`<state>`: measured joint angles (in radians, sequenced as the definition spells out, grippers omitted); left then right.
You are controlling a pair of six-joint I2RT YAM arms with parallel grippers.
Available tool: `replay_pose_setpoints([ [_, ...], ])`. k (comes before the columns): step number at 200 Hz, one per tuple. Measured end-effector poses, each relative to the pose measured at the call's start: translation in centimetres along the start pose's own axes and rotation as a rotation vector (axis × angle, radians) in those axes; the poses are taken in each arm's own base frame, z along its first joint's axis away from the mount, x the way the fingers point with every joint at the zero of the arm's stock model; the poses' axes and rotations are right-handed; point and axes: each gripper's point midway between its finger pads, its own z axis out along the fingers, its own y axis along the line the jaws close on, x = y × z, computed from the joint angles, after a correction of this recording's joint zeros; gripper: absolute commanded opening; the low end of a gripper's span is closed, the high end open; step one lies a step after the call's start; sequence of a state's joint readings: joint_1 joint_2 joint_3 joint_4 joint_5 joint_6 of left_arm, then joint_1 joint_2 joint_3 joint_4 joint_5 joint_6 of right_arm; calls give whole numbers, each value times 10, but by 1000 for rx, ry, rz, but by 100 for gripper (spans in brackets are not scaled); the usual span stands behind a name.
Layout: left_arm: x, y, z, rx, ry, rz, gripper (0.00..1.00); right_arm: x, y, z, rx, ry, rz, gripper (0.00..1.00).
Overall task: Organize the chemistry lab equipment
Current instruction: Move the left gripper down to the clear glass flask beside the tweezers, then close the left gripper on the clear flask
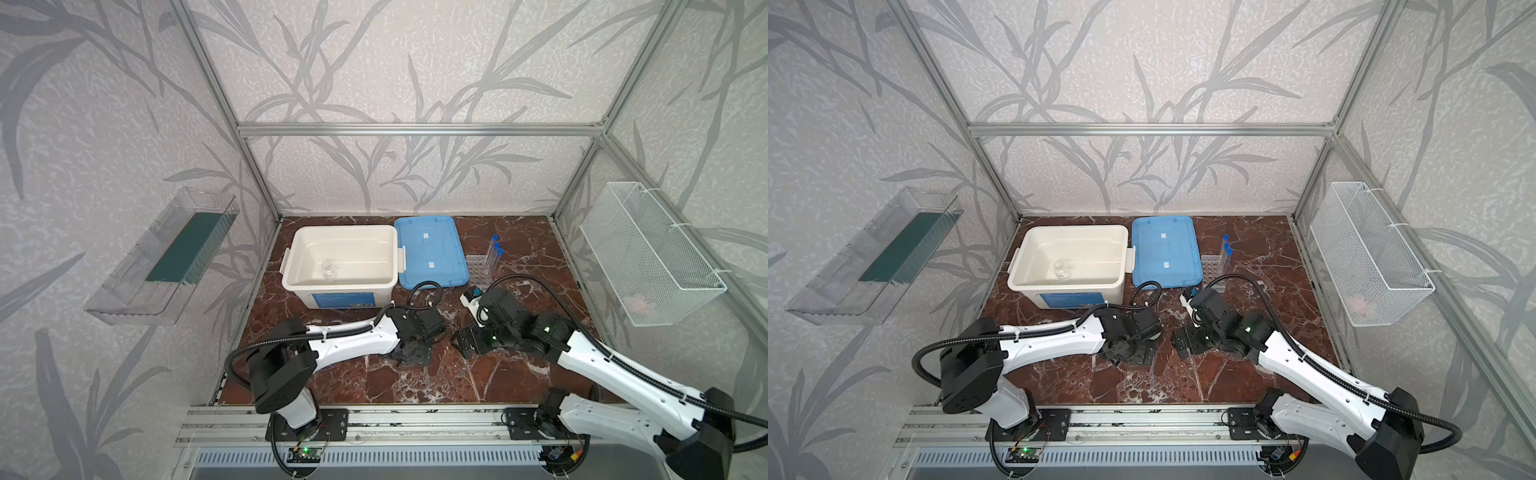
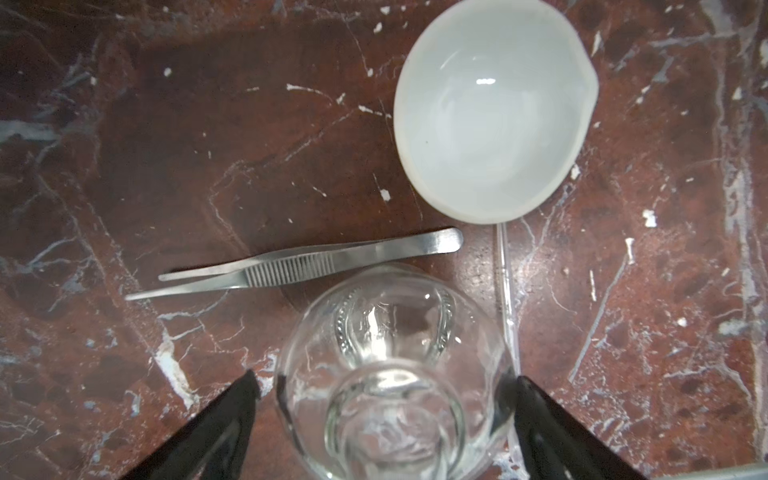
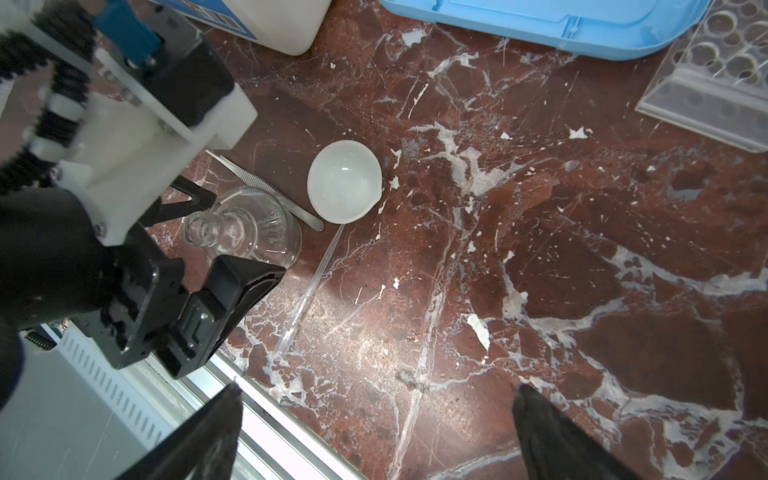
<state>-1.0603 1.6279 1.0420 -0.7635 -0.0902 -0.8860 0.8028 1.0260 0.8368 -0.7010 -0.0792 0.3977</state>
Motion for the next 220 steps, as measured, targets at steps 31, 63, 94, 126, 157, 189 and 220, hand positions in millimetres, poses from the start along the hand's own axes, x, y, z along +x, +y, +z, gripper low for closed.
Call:
replay_pose_setpoints([
  [31,-4,1,10,2,-1,-5,88,0,1,0,-4,1,3,99],
  [63,-10,0,13,14,-11,-11,88,1,1,1,-5,7,3,99],
  [94,-11,1,21,10,-8,-14,92,1,1,2,-5,9,3,99],
  [126,-10,1,27,8,-1,-19,86,1,1,2,-4,11,3,99],
  [157,-11,0,27,13,-3,-20,76,1,1,3,-2,15,4,99],
  [189,-10,1,27,7,2,-17,65,1,1,4,-1,17,4,99],
  [220,-5,9,19,-13,15,-14,59,1,1,5,0,23,4,99],
])
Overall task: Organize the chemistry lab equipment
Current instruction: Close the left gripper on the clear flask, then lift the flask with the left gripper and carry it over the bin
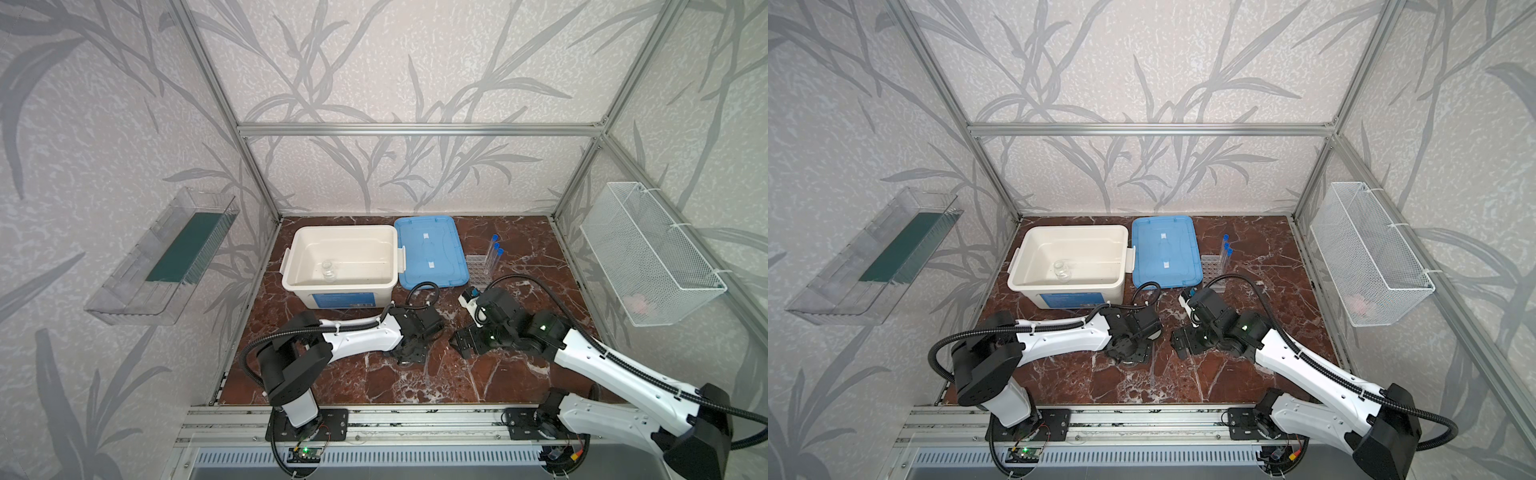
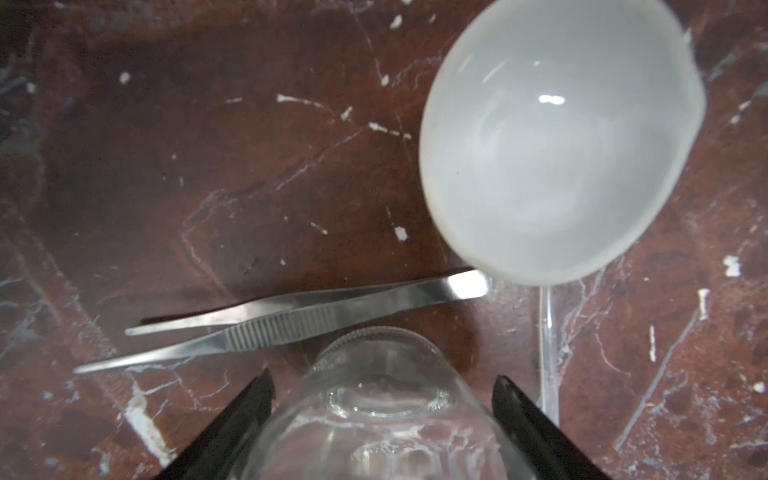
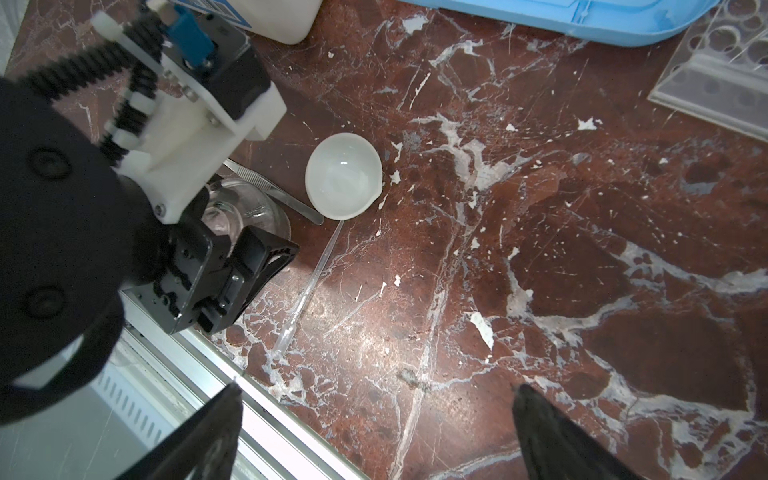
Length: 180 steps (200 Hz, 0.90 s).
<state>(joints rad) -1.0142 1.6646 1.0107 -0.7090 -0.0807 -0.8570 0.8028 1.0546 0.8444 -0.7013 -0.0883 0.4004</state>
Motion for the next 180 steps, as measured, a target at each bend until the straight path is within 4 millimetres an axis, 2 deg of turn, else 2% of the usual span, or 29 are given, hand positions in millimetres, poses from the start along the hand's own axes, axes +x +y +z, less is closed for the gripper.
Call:
replay_pose_setpoints([
  [23,-3,2,-21,20,-19,-4,52,-7,5,-5,-16,-18,-2,100],
  [33,-7,1,-35,37,-37,-7,51,-12,9,-7,-30,-32,-7,100],
  [50,-15,-1,-60,72,-77,-15,43,-20,15,-13,-59,-62,-17,100],
  [97,-37,9,-135,151,-207,-23,41,-55,43,-40,-142,-181,-80,100],
  [138,-77,55,-195,138,-308,-109,40,-95,78,-59,-209,-277,-143,100],
  [164,-105,89,-233,113,-375,-168,40,-122,99,-60,-239,-310,-163,100],
  [180,-123,111,-245,91,-404,-214,39,-141,112,-58,-262,-341,-167,100],
])
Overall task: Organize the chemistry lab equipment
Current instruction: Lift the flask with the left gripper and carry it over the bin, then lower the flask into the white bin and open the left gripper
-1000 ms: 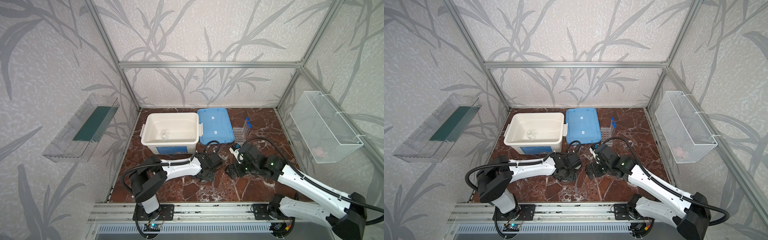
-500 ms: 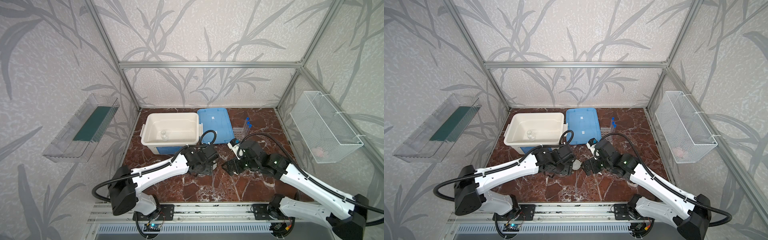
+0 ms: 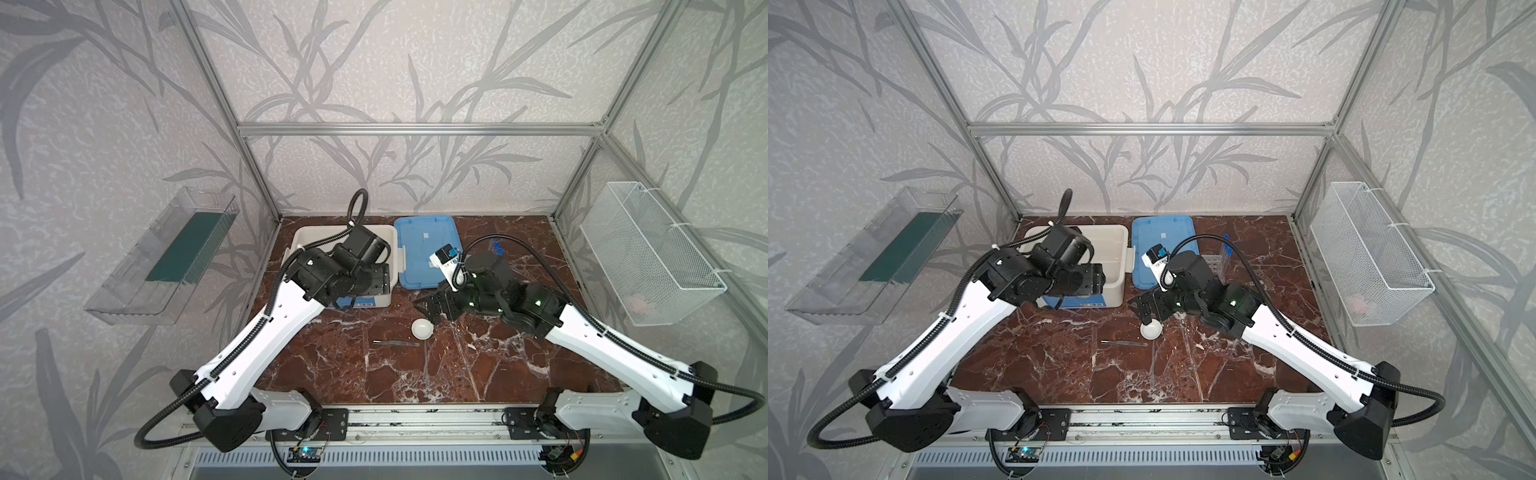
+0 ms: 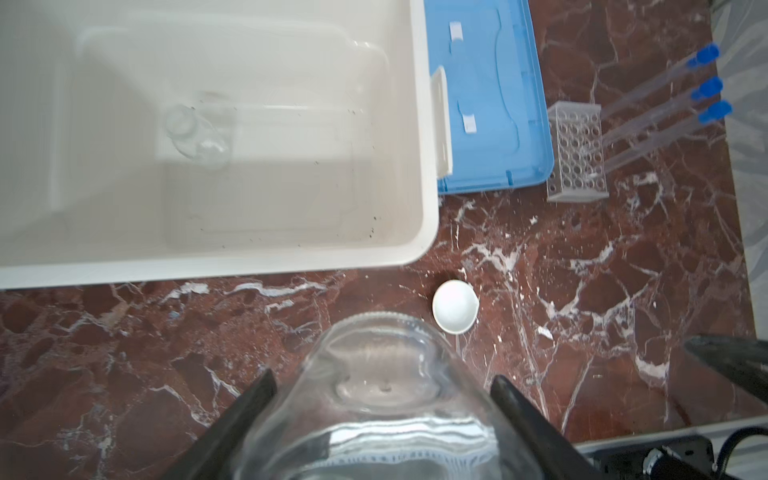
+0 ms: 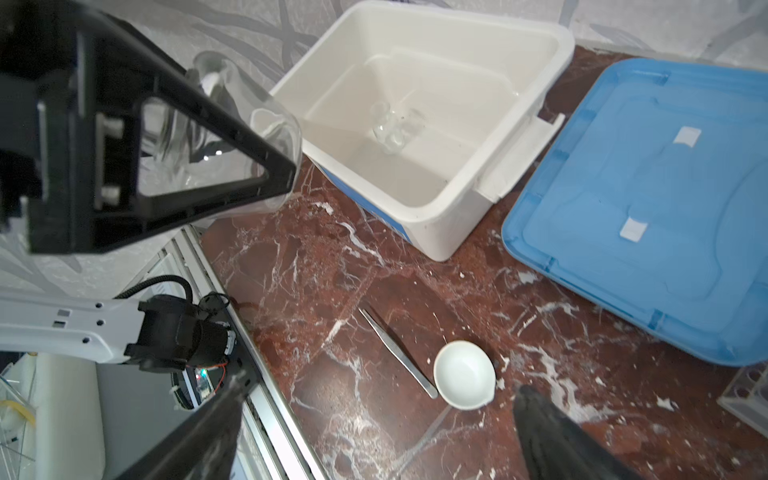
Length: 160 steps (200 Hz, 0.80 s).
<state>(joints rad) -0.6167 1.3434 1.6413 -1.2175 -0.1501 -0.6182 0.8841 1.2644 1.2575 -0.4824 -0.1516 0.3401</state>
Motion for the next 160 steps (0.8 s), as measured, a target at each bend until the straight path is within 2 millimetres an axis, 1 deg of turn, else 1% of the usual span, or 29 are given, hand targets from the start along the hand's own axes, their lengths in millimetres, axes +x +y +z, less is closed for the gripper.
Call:
replay_pose_setpoints([
  [12,-15,15,6,-28,-2,-40,39,-14,5,8,-14,-26,2,100],
  [25,-25,34,21,-77,21,-79,39,-29,9,18,-26,-49,4,100],
  [36,-28,48,39,-120,62,-101,38,-41,12,28,-33,-58,9,100],
  [50,-30,60,62,-163,114,-117,37,-56,17,43,-46,-69,15,100],
  [67,-32,75,85,-209,166,-135,37,-67,19,63,-55,-70,20,100],
  [74,-32,82,93,-224,180,-143,36,-68,19,71,-58,-65,22,100],
  [89,-36,97,101,-247,192,-169,33,-68,16,89,-52,-42,28,99],
  [122,-45,127,110,-293,184,-228,33,-70,11,128,-38,5,31,99],
  [145,-46,135,122,-303,195,-245,33,-68,8,148,-27,43,33,99],
  [160,-40,139,132,-305,226,-255,32,-69,6,158,-19,60,34,99],
])
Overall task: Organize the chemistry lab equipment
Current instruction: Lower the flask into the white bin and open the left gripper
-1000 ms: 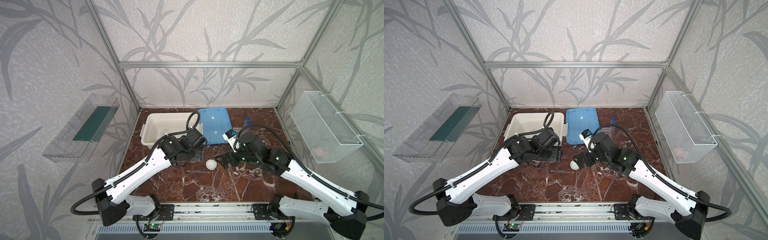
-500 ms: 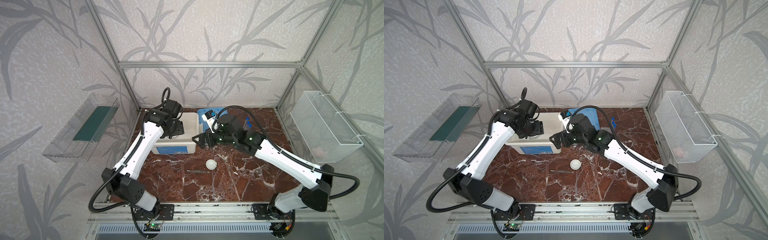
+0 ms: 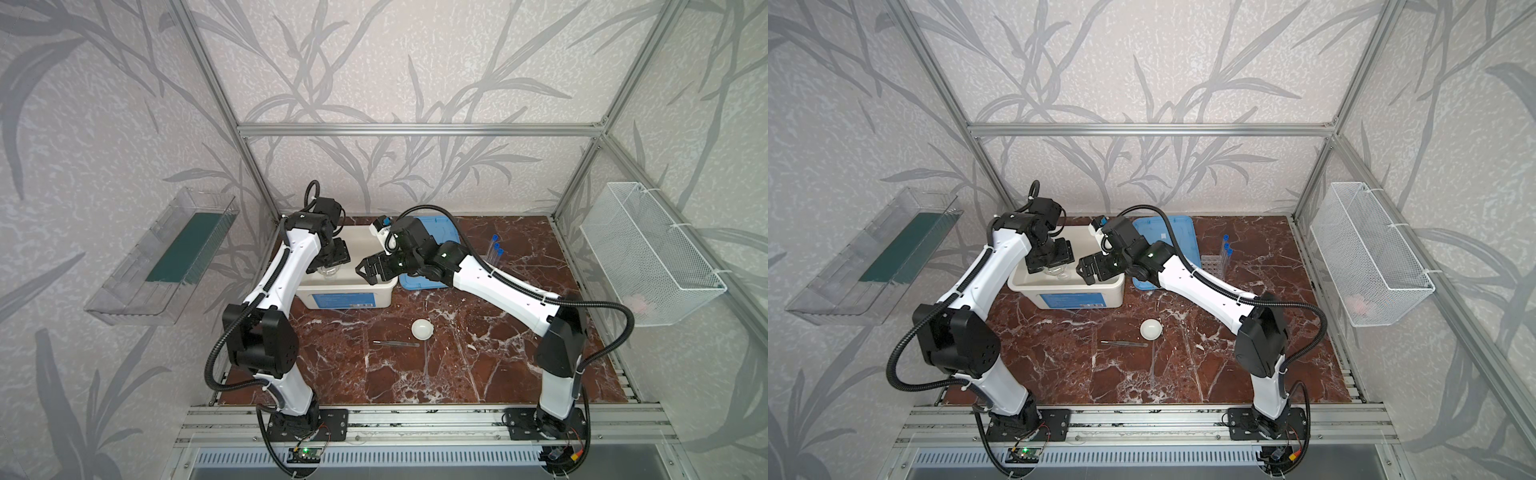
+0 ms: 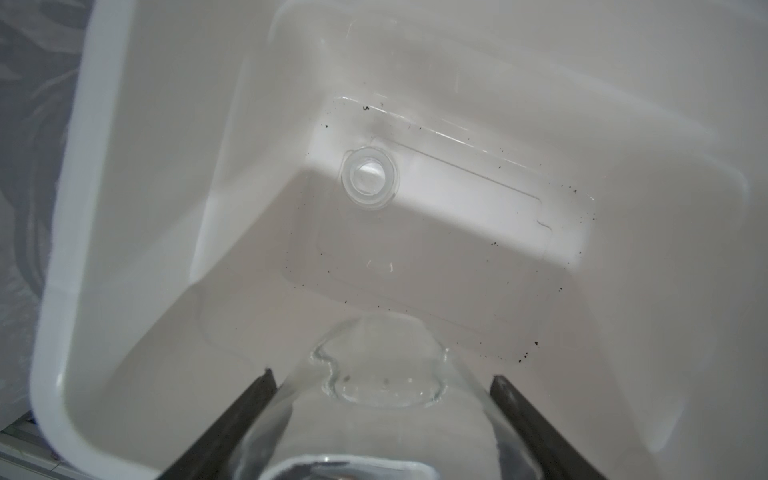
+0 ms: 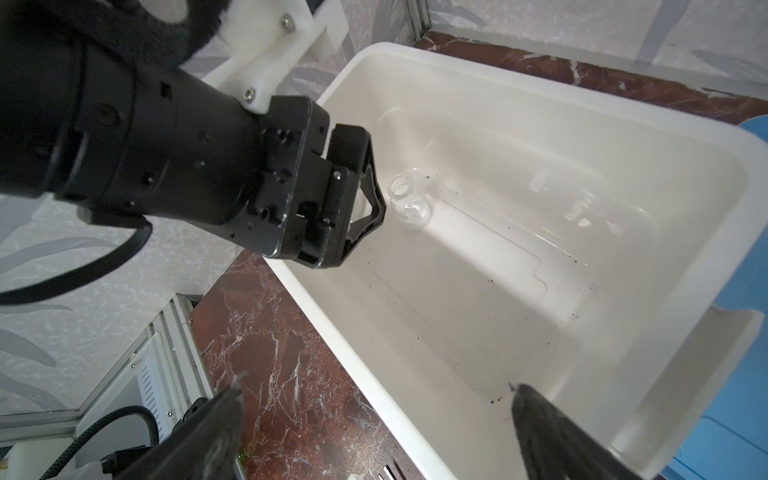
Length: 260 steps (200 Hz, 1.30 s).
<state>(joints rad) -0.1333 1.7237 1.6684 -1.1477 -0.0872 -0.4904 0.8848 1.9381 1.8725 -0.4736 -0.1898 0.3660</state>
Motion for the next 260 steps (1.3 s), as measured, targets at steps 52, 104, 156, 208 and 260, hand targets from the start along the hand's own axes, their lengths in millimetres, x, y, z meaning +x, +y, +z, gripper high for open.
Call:
replay_pose_setpoints([
  [52,2,5,39,-31,59,-15,32,7,-8,29,19,57,16,97],
  [104,19,20,84,-70,141,-45,31,20,-17,49,43,117,26,97],
  [156,21,22,96,-65,138,-62,32,16,-17,57,47,128,17,97],
  [208,20,20,109,-64,141,-59,34,11,-16,59,48,135,1,97],
  [260,26,20,128,-74,168,-50,35,20,-22,69,61,177,-10,97],
])
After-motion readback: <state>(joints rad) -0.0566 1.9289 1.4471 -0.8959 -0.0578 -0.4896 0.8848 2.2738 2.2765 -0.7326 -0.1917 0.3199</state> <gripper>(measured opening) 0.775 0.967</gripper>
